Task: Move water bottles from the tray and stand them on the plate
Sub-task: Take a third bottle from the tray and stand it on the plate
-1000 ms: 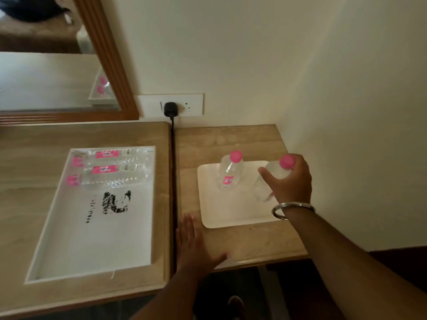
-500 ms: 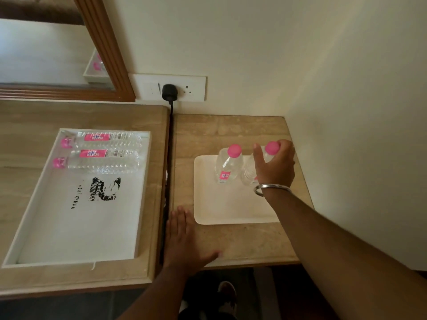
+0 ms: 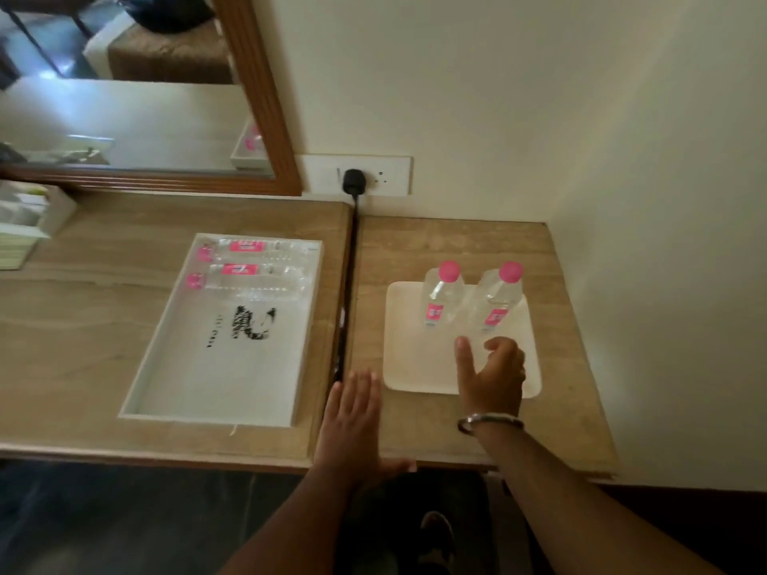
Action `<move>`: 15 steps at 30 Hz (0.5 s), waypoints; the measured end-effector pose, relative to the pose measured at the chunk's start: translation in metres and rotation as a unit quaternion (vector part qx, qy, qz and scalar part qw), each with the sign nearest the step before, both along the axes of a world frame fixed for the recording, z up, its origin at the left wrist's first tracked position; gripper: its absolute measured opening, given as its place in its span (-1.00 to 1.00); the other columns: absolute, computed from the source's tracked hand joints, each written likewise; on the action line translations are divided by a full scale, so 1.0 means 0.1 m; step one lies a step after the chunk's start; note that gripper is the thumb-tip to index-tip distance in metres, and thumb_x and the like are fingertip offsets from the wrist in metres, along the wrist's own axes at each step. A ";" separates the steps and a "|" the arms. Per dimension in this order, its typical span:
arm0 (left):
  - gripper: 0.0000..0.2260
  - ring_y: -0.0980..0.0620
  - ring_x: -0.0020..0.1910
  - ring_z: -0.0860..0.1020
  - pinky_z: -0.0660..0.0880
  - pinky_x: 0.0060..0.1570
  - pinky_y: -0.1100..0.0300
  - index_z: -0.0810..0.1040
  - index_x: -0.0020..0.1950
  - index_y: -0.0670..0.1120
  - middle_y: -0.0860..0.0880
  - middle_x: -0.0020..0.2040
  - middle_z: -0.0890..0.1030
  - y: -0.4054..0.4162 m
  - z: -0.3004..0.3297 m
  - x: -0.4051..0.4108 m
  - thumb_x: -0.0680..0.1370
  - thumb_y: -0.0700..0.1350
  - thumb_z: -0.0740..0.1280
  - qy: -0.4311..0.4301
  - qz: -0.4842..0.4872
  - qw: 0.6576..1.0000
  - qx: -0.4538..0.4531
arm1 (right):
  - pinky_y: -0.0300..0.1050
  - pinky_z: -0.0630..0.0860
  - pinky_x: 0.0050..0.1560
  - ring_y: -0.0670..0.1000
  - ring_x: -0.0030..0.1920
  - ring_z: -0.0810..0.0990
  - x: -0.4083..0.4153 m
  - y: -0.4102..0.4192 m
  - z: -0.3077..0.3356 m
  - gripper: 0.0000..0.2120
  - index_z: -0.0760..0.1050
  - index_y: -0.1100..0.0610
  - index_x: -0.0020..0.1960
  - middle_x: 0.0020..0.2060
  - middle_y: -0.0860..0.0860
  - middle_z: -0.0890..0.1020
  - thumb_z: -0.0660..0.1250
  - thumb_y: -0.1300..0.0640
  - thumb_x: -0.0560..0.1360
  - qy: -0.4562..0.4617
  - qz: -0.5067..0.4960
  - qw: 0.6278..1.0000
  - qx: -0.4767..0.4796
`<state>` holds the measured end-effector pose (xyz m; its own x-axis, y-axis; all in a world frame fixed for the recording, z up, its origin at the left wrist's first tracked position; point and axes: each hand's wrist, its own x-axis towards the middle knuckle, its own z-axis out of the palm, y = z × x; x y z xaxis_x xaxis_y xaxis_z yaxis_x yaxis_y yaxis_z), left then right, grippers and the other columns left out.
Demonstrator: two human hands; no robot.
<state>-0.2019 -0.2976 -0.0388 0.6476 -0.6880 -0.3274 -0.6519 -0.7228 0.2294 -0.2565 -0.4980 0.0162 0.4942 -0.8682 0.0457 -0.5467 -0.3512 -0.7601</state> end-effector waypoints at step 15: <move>0.17 -0.20 0.46 -0.52 -0.42 0.40 -0.39 -0.56 0.47 0.08 -0.12 0.52 -0.50 2.99 0.47 1.77 0.24 0.66 0.08 -0.066 0.118 0.988 0.075 | 0.14 0.17 0.42 0.20 0.47 0.18 2.34 2.18 0.27 -0.21 0.16 0.02 0.47 0.48 0.13 0.25 0.33 -0.28 0.37 0.208 0.432 0.838 -0.261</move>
<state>-0.0249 0.0014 0.0087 0.8281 -0.4628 -0.3163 -0.4782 -0.8777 0.0320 -0.0228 -0.2797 0.0437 0.9952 -0.0944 -0.0240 -0.0972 -0.9775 -0.1871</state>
